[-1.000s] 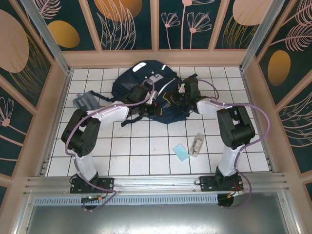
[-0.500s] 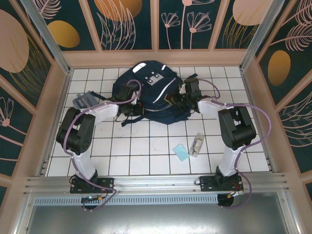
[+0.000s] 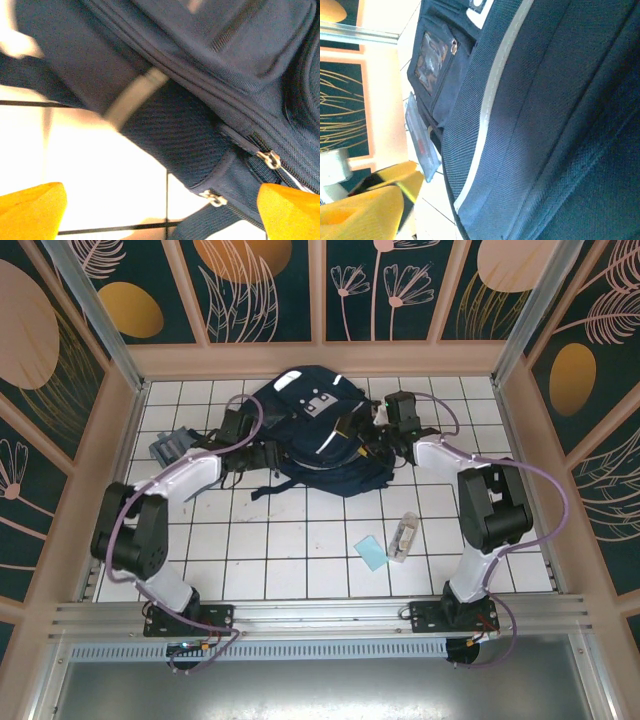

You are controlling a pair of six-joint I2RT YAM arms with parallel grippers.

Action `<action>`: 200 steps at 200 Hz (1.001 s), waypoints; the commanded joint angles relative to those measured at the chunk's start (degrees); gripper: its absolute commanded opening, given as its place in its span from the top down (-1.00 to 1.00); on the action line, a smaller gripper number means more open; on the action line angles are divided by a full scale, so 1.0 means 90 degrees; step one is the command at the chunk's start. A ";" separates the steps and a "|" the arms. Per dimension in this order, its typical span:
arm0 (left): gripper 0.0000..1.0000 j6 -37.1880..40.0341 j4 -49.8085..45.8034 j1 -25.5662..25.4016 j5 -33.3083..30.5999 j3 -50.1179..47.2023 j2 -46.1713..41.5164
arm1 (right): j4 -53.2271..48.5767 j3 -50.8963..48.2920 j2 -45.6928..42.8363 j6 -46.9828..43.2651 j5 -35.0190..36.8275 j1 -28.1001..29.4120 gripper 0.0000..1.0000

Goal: Pack the student bag

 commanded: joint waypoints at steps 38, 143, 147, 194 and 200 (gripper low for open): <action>-0.97 -0.0186 -0.0245 0.0698 -0.1940 -0.0381 -0.0821 | -0.1651 0.0070 -0.1140 -0.1682 0.0704 0.0003 -0.73; -0.29 -0.0719 0.0782 0.2643 -0.0849 -0.0919 0.0590 | -0.1792 -0.0343 -0.1621 -0.2047 0.1574 -0.0001 -0.71; -0.26 -0.0711 0.0764 0.2643 -0.0802 -0.0957 0.0596 | -0.1775 -0.0354 -0.1631 -0.2041 0.1582 0.0001 -0.71; -0.39 -0.0497 0.0641 0.2643 -0.0739 -0.1769 0.0382 | -0.1641 -0.0330 -0.1537 -0.1895 0.1587 -0.0001 -0.70; -0.40 -0.0455 0.0617 0.2643 -0.0788 -0.1819 0.0437 | -0.1635 -0.0313 -0.1514 -0.1879 0.1585 0.0000 -0.71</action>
